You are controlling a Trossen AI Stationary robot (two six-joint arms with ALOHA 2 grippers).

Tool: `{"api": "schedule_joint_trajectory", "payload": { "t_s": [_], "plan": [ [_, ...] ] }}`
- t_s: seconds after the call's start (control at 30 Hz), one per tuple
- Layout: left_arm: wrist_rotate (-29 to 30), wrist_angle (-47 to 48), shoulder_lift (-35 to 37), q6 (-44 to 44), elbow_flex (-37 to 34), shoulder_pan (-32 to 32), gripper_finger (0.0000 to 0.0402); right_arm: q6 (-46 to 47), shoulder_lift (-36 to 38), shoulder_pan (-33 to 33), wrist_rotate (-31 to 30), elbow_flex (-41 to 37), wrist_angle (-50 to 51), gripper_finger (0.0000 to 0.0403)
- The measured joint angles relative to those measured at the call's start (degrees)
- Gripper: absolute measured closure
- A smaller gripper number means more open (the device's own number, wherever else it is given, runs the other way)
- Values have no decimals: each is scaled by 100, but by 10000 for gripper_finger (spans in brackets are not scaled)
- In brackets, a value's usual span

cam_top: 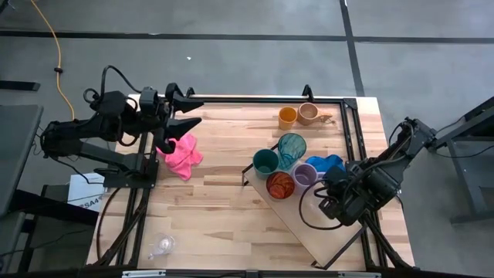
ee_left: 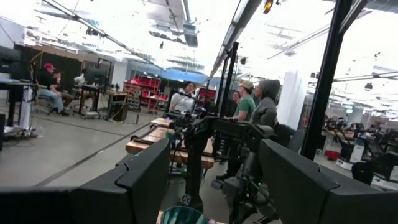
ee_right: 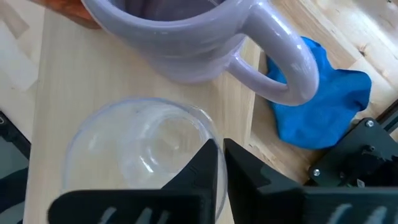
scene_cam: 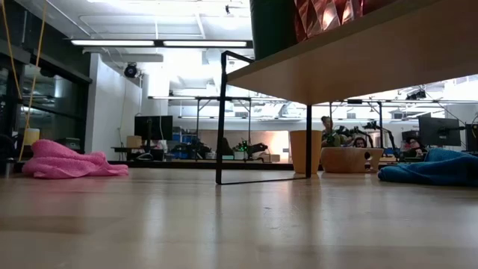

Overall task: Stack small to large cups/mugs on shelf
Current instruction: Put the top transparent mug on the shelf, then put the orange cup on the shelf

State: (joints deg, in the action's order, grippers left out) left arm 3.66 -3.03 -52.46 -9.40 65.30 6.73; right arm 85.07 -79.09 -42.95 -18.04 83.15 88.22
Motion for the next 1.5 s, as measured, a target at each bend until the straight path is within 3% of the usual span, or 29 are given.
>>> {"api": "schedule_joint_trajectory", "payload": {
  "t_s": [0.37, 0.9, 1.2, 1.37, 1.5],
  "plan": [
    [0, 22, -12, 7, 0, 1, 167, -2, 0, 296, 7, 0, -227, 347],
    [0, 22, -12, 10, 0, -1, 167, -10, 2, 296, 28, 0, -531, 345],
    [0, 22, -12, 10, 0, 1, 167, -479, 583, 239, 160, 445, -444, 327],
    [0, 44, -16, 1, 0, -1, 167, -1121, 1090, 58, -466, 605, -575, 270],
    [0, 101, -21, -8, 0, -1, 167, -1698, 1444, -3, -1783, 603, -566, 226]
  ]
}}
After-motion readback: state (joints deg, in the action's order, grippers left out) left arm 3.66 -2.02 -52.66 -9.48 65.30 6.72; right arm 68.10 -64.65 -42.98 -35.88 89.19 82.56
